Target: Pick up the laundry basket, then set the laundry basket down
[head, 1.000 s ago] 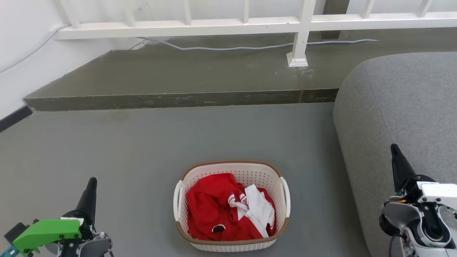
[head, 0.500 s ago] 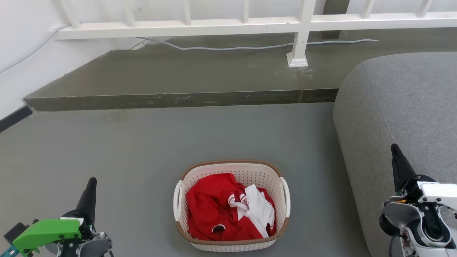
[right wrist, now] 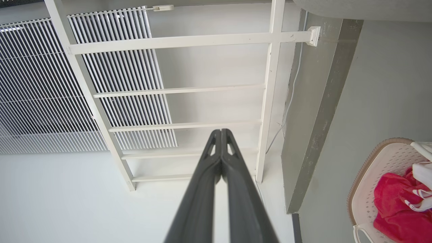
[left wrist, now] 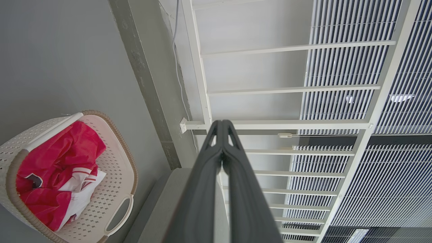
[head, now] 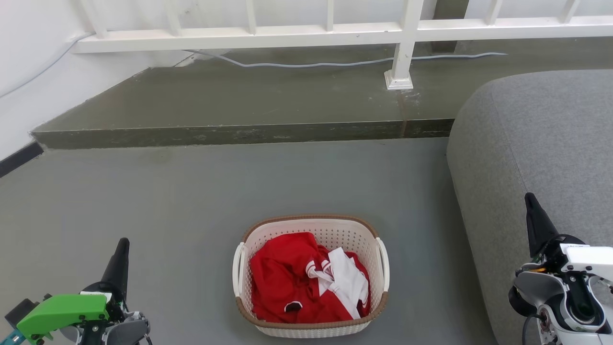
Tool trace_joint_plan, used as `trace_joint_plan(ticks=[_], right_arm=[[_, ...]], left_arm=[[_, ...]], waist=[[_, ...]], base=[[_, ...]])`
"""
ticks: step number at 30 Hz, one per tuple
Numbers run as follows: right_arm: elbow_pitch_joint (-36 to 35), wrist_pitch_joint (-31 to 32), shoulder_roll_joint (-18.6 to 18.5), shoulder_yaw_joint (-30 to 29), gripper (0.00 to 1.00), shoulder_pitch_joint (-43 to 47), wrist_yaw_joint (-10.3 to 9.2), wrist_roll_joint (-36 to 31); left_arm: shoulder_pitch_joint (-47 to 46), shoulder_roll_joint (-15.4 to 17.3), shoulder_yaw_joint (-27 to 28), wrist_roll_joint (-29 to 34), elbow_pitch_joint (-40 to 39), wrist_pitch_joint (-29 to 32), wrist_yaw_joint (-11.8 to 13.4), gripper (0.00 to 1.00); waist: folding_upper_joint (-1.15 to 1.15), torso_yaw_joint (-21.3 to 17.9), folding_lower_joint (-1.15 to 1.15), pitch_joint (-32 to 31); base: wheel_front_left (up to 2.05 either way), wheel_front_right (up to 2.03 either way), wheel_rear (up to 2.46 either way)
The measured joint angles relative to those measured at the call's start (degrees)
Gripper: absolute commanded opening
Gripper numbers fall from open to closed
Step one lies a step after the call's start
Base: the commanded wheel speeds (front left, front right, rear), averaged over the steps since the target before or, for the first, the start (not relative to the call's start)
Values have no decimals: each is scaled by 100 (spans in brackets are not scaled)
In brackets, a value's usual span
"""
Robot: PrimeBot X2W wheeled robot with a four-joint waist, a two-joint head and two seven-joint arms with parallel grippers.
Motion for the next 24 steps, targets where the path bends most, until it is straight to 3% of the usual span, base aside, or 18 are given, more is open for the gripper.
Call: trace_joint_plan(ticks=[24], right_arm=[[-4,7,14,-11,0,0,8,-10]], left_arm=[[-1,-16,11,0,-7,43,-1,0]], waist=[[0,0,0,1]], base=[[0,0,0]])
